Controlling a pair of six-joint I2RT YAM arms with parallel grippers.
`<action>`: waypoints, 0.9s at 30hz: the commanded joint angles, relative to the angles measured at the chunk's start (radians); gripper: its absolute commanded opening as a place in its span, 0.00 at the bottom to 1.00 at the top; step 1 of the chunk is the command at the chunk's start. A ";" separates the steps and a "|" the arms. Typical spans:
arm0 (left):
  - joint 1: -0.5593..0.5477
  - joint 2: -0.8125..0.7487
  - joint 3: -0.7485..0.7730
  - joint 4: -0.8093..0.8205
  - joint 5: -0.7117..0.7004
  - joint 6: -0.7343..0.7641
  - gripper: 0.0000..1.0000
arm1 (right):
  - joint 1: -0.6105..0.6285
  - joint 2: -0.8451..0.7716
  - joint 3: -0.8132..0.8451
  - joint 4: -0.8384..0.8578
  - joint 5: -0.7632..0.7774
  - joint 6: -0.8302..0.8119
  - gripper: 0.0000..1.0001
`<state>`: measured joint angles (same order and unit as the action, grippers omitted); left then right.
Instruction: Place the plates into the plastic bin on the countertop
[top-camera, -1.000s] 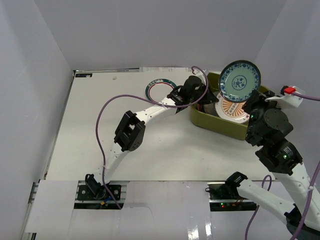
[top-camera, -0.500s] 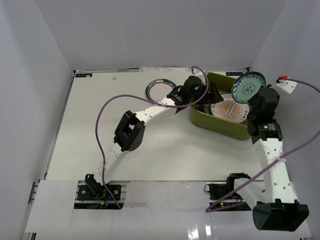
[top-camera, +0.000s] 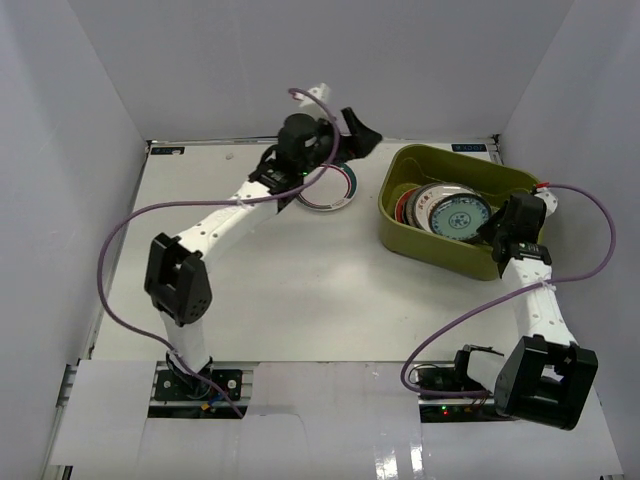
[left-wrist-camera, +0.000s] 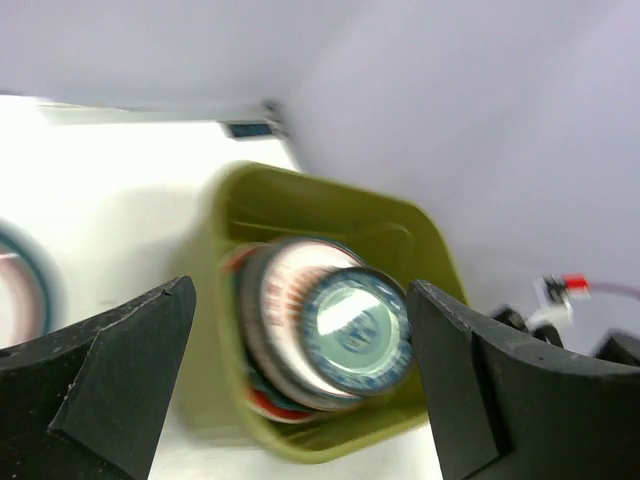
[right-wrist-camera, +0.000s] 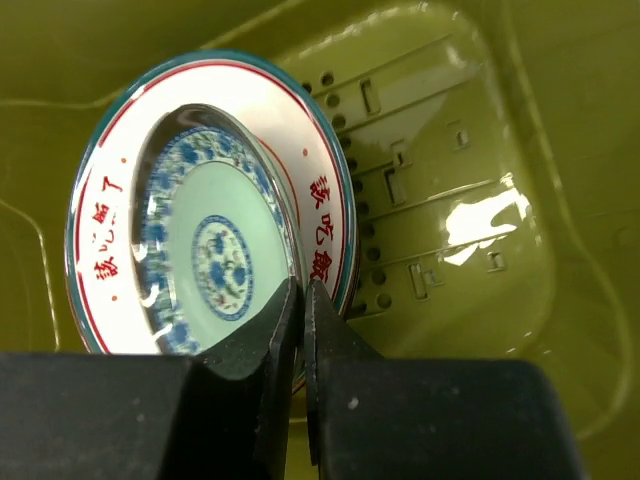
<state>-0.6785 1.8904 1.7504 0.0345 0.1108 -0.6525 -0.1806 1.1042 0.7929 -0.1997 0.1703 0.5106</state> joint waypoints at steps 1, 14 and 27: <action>0.137 -0.088 -0.195 -0.007 -0.079 -0.047 0.96 | -0.010 0.009 -0.003 0.085 -0.081 0.043 0.08; 0.412 0.165 -0.344 0.008 0.044 -0.200 0.92 | -0.008 -0.216 0.031 0.069 -0.149 0.028 0.95; 0.412 0.435 -0.167 0.019 0.106 -0.249 0.18 | 0.105 -0.376 -0.081 0.137 -0.368 0.104 0.85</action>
<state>-0.2649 2.3081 1.5764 0.0895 0.2134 -0.9012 -0.1005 0.7303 0.7143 -0.1020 -0.1364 0.5964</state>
